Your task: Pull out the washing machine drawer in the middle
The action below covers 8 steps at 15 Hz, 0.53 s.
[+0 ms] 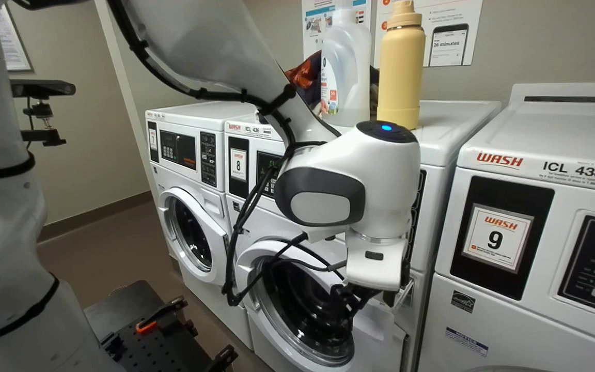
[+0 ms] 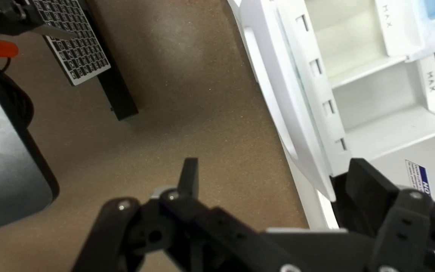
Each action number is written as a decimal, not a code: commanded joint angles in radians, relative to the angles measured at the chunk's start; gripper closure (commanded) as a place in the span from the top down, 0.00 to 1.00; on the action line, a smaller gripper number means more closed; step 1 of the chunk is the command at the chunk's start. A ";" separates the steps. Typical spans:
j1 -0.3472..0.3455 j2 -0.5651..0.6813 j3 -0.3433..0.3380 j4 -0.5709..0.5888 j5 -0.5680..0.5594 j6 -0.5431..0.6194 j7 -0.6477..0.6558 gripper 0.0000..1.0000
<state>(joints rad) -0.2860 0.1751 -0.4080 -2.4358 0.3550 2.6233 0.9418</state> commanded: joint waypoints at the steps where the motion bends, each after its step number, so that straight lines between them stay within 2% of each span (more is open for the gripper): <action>1: 0.009 -0.083 0.003 -0.041 -0.074 0.028 0.020 1.00; 8: 0.058 -0.155 0.052 -0.004 -0.307 -0.017 0.103 1.00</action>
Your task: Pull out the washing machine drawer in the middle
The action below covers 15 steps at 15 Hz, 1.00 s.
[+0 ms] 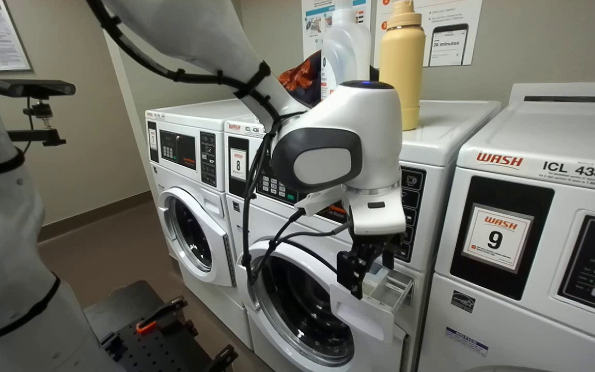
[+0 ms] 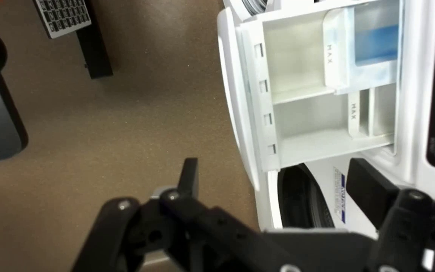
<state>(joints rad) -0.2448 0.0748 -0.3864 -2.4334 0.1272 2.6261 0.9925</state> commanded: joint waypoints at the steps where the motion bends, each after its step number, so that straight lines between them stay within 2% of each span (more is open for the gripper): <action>1: 0.022 -0.063 0.047 0.000 -0.100 -0.028 0.055 1.00; 8: 0.063 -0.128 0.162 0.040 -0.264 -0.129 0.102 1.00; 15: 0.078 -0.209 0.252 0.105 -0.327 -0.410 0.052 1.00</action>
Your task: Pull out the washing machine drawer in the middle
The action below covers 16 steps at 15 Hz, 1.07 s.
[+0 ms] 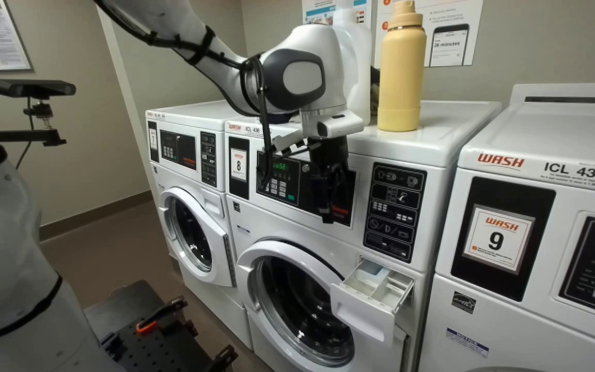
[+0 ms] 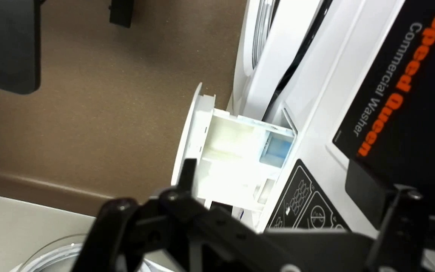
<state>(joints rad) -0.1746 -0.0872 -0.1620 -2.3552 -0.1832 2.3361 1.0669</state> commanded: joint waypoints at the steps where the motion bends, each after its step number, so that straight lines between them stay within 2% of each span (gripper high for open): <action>1: 0.013 -0.058 0.039 0.038 -0.014 -0.167 -0.040 1.00; 7: 0.027 -0.123 0.081 0.074 -0.015 -0.335 -0.130 1.00; 16: 0.029 -0.228 0.119 0.083 -0.002 -0.372 -0.196 1.00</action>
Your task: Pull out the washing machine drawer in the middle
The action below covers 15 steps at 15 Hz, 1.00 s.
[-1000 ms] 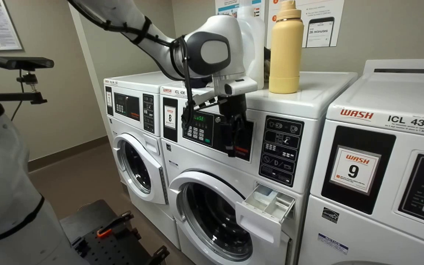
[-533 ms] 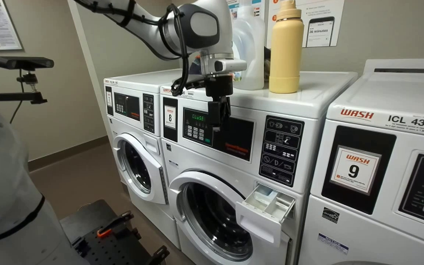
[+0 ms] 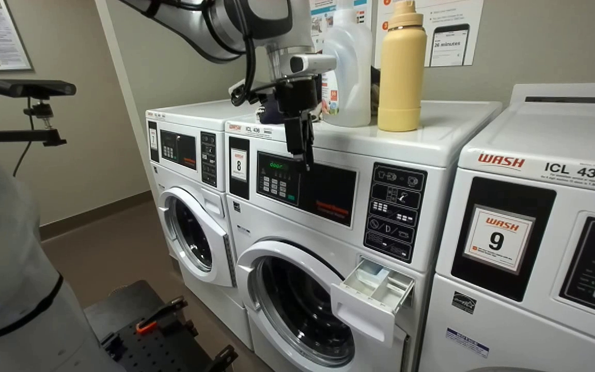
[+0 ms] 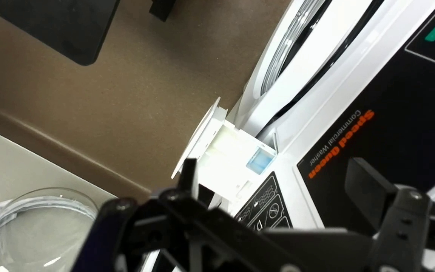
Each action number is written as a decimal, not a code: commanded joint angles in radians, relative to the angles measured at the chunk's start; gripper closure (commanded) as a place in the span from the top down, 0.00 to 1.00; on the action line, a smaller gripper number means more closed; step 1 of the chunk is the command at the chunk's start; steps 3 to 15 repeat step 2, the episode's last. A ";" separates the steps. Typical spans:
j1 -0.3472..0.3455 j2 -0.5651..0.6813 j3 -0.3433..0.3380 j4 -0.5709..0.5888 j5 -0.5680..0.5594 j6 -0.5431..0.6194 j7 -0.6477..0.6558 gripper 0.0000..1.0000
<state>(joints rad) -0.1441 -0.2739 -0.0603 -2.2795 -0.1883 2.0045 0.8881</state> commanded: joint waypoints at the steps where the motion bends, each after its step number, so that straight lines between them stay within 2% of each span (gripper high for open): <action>1: -0.002 -0.047 0.023 0.009 0.001 -0.040 -0.014 1.00; 15: -0.004 -0.052 0.027 0.009 0.000 -0.039 -0.010 1.00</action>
